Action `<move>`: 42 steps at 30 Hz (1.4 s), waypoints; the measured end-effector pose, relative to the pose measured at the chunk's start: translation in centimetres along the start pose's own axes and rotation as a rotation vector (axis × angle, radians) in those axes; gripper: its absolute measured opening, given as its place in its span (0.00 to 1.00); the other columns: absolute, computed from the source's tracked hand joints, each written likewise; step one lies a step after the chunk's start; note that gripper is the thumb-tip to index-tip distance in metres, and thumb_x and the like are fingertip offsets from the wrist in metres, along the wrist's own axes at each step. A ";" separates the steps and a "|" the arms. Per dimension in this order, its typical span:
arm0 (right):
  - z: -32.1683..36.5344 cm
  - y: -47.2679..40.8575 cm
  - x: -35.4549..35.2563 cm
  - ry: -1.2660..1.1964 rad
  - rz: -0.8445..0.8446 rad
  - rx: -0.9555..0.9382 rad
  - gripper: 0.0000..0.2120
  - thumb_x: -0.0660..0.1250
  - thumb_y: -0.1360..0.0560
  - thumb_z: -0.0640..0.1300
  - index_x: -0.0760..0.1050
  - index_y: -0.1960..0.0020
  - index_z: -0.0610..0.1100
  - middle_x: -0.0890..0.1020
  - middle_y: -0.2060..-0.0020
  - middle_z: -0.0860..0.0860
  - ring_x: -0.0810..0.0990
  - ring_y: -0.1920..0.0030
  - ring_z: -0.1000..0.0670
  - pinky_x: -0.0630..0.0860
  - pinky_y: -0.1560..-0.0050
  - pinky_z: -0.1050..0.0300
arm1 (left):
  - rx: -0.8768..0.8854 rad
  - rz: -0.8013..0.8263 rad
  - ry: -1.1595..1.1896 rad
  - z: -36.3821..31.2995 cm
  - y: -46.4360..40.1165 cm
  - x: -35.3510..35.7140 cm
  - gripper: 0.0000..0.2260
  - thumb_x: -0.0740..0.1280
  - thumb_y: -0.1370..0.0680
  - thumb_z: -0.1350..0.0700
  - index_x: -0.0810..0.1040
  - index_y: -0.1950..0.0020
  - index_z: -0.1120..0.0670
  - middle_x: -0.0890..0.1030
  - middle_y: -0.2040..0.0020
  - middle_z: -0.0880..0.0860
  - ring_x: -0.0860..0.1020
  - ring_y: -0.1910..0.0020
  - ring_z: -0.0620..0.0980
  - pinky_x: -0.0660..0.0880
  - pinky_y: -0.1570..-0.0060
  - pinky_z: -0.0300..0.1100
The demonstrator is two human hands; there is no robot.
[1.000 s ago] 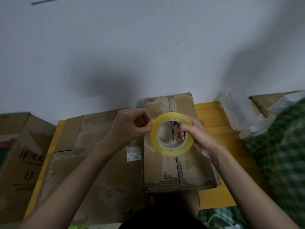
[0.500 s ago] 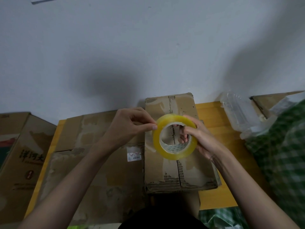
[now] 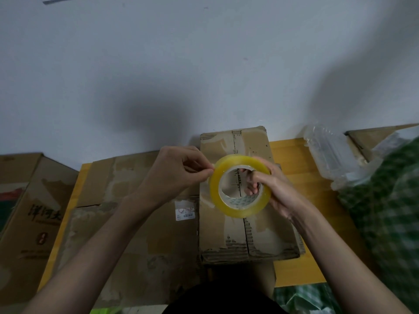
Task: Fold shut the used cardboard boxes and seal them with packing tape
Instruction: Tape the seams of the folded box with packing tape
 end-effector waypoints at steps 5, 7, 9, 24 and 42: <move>0.4 0.2 0.2 0.060 -0.025 -0.039 0.08 0.66 0.34 0.35 0.75 0.55 0.41 0.74 0.70 0.46 0.74 0.67 0.48 0.75 0.59 0.54 | -0.021 -0.015 -0.132 -0.3 -0.1 0.0 0.03 0.78 0.29 0.61 0.85 0.59 0.56 0.83 0.64 0.44 0.82 0.64 0.42 0.77 0.62 0.29; 0.5 0.1 0.2 0.083 -0.037 -0.048 0.07 0.67 0.33 0.35 0.76 0.57 0.44 0.75 0.70 0.47 0.74 0.67 0.48 0.76 0.60 0.54 | -0.015 -0.019 -0.168 -0.4 -0.1 0.2 0.05 0.78 0.30 0.62 0.84 0.61 0.55 0.82 0.65 0.44 0.81 0.65 0.42 0.76 0.63 0.29; 0.6 0.2 0.3 0.107 -0.036 -0.060 0.07 0.67 0.33 0.36 0.75 0.57 0.45 0.75 0.70 0.47 0.74 0.67 0.48 0.76 0.58 0.52 | 0.014 -0.008 -0.210 -0.4 -0.1 0.5 0.06 0.77 0.31 0.63 0.82 0.62 0.55 0.81 0.66 0.45 0.80 0.66 0.42 0.76 0.64 0.29; 0.4 0.4 -0.6 0.183 -0.075 -0.077 0.08 0.68 0.33 0.36 0.76 0.56 0.46 0.75 0.70 0.47 0.74 0.65 0.47 0.75 0.55 0.49 | -0.256 -0.118 0.125 2.8 1.9 2.2 0.03 0.74 0.26 0.62 0.82 0.57 0.55 0.83 0.63 0.47 0.82 0.62 0.42 0.77 0.60 0.31; 0.4 0.2 -0.2 0.186 -0.191 -0.148 0.14 0.68 0.35 0.39 0.75 0.50 0.45 0.77 0.68 0.51 0.76 0.64 0.52 0.75 0.56 0.54 | -0.562 -0.299 0.567 4.5 3.4 3.0 0.05 0.72 0.24 0.62 0.85 0.50 0.60 0.87 0.55 0.55 0.86 0.53 0.51 0.82 0.56 0.39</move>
Point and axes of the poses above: each hand's wrist, its own y-axis away from the middle knuckle, its own x-axis out of the palm, z = x × y, the point moved 7 cm from there along -y, towards the middle knuckle
